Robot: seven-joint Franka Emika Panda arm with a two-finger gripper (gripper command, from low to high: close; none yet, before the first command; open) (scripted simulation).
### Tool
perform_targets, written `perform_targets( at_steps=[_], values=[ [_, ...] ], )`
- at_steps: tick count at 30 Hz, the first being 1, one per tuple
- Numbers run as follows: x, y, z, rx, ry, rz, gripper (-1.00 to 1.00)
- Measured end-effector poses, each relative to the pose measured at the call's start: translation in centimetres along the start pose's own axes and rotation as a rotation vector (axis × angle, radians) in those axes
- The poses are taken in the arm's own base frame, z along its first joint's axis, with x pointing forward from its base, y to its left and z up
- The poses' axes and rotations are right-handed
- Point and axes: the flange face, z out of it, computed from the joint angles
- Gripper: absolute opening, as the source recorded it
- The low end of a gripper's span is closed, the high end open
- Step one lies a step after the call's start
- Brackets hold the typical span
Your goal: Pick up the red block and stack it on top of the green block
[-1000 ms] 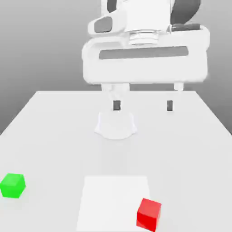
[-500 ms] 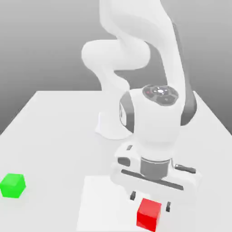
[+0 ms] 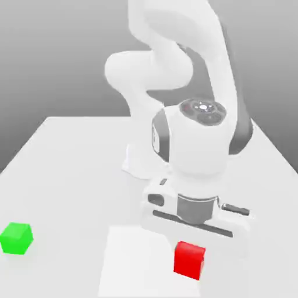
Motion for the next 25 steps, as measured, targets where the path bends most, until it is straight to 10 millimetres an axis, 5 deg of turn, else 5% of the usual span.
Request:
perform_targets(
  at_steps=[6,10,12,14,15,21,25],
  values=[
    [13.4,7.1,-1.3,-0.004,0.002,0.175,-1.00],
    [22.0,15.2,-1.9,0.000,-0.004,0.319,-1.00],
    [25.5,18.9,-0.2,0.003,-0.007,0.377,-1.00],
    [26.5,20.3,2.3,0.003,-0.008,0.397,-1.00],
    [26.7,20.5,3.2,0.002,-0.008,0.401,1.00],
    [26.7,20.7,3.6,0.002,-0.008,0.402,1.00],
    [26.9,20.7,-0.1,0.003,-0.008,0.403,1.00]
  ],
)
